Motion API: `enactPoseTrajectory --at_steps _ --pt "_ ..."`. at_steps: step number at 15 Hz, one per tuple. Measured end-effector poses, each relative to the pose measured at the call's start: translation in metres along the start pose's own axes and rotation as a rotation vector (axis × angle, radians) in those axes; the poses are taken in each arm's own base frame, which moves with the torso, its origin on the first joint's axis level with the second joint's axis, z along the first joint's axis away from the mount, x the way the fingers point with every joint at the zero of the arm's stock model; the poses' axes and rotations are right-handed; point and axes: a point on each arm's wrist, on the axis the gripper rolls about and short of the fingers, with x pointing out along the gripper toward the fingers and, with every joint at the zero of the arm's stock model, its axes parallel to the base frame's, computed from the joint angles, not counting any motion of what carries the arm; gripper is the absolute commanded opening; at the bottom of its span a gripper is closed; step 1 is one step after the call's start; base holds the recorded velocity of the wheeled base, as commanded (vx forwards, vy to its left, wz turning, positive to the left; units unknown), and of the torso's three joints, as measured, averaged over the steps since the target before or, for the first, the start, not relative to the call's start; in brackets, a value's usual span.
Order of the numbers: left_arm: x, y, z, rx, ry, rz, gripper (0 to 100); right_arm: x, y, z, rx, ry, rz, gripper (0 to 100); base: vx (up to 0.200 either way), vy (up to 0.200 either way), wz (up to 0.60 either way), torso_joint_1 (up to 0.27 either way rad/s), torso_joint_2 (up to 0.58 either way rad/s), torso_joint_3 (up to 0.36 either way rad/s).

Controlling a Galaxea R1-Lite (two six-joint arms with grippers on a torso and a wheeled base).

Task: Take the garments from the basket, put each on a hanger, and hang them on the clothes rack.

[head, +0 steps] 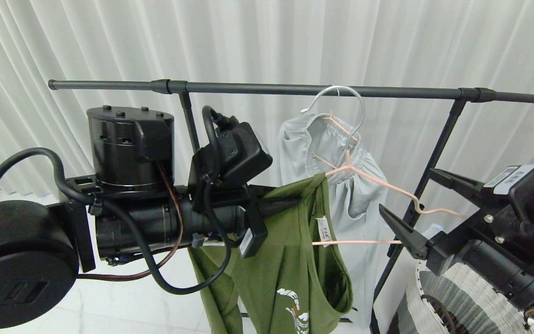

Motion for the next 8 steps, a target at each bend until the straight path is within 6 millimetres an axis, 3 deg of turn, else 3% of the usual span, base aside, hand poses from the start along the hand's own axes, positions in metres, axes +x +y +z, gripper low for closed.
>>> enactPoseTrajectory --at_steps 3,6,8 --pt "-0.003 0.002 -0.008 0.06 0.042 0.084 0 -0.002 -0.015 0.001 -0.01 -0.014 -0.035 100 0.0 0.0 0.0 0.0 0.0 0.0" --pt "-0.002 0.009 -0.005 0.025 0.093 0.242 0 -0.005 -0.012 0.002 -0.006 -0.021 -0.009 100 0.0 0.0 0.0 0.0 0.0 0.0" --pt "-0.001 0.011 0.009 -0.012 0.048 0.275 0 -0.007 -0.002 0.002 0.015 -0.003 0.046 100 0.0 0.0 0.0 0.0 0.0 0.0"
